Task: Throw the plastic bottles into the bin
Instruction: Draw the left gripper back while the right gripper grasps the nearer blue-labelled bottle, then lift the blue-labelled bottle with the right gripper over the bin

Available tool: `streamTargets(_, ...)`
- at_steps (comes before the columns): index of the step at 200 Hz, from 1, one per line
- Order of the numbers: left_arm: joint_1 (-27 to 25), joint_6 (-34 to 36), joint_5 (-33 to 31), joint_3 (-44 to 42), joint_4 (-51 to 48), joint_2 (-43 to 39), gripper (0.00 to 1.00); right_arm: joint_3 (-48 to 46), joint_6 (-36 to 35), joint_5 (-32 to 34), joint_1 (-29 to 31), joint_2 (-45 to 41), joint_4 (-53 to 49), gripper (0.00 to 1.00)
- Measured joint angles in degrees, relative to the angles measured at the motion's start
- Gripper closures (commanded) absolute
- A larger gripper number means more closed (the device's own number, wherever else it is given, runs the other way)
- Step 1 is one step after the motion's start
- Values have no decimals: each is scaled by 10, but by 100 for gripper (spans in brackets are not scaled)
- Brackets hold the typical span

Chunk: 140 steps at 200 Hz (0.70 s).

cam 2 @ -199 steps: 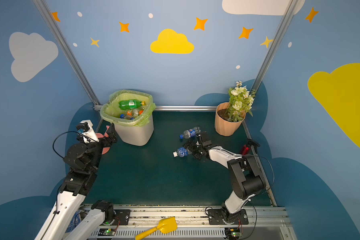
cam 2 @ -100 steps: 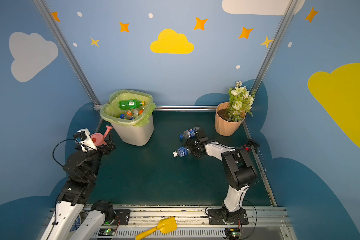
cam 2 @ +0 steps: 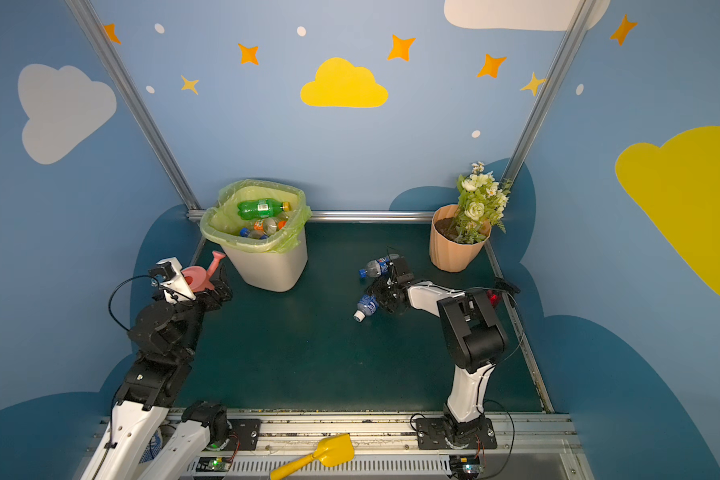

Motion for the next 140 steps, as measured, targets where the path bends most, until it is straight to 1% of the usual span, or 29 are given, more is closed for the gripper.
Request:
streamTargets(15, 0, 0, 0, 0, 0, 3, 0, 0, -4, -6, -1, 2, 7, 46)
streamTargets(50, 0, -7, -4, 0, 0, 12, 0, -10, -9, -16, -2, 2, 33, 46)
streamTargets(77, 0, -28, -27, 0, -3, 22, 0, -26, -13, -23, -3, -4, 64, 45)
streamTargets(116, 0, -60, -45, 0, -11, 26, 0, -29, -36, -29, -4, -41, 86, 45)
streamTargets(140, 0, -82, -57, -10, -15, 26, 0, -10, -60, -34, -7, -74, 89, 45)
